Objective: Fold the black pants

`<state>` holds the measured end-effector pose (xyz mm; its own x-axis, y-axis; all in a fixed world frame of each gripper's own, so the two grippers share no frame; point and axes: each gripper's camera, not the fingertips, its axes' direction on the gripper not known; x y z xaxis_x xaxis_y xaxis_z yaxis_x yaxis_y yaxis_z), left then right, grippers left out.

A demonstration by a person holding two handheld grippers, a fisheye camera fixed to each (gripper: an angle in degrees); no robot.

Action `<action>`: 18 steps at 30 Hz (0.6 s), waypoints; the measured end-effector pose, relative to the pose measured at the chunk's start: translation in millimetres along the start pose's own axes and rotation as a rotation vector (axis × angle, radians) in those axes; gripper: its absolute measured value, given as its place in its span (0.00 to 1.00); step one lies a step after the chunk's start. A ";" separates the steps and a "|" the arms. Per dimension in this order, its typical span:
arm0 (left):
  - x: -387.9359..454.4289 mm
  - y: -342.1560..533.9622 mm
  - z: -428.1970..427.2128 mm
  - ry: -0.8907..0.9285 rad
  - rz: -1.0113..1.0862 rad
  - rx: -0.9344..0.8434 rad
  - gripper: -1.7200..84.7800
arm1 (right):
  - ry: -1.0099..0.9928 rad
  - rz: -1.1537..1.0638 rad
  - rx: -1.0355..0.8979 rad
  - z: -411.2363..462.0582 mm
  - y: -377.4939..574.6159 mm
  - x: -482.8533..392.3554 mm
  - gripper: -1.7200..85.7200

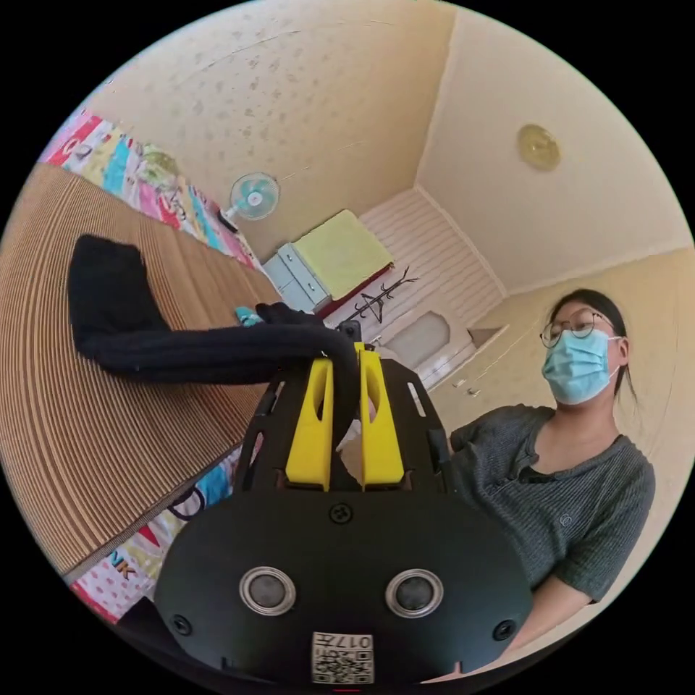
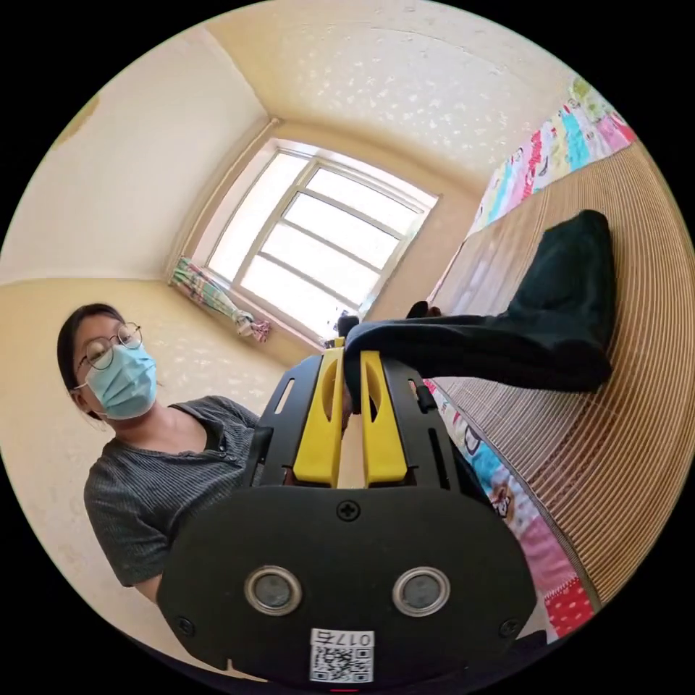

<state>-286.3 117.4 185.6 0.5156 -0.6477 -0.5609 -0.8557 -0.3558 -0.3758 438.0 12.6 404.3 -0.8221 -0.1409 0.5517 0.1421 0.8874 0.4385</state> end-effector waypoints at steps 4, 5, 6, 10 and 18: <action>123.7 -49.8 0.2 -0.011 0.300 0.051 0.08 | -0.019 -0.227 -0.006 -2.4 -32.0 -100.0 0.03; 152.5 -61.1 0.8 0.010 0.360 0.080 0.08 | -0.021 -0.294 0.000 -2.7 -40.0 -131.8 0.03; 166.1 -66.2 1.4 0.021 0.389 0.094 0.08 | -0.019 -0.353 0.010 -2.9 -46.8 -162.1 0.03; 242.4 -97.4 8.5 0.085 0.511 0.157 0.08 | -0.031 -0.416 0.045 -1.3 -62.0 -230.1 0.03; 231.2 -158.1 40.7 0.032 0.311 0.161 0.08 | 0.209 -0.313 0.169 -1.3 -93.9 -232.6 0.03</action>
<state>-30.0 51.3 85.4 0.2272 -0.7299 -0.6447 -0.9525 -0.0289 -0.3031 616.6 -38.5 235.7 -0.6793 -0.4861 0.5497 -0.2040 0.8447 0.4949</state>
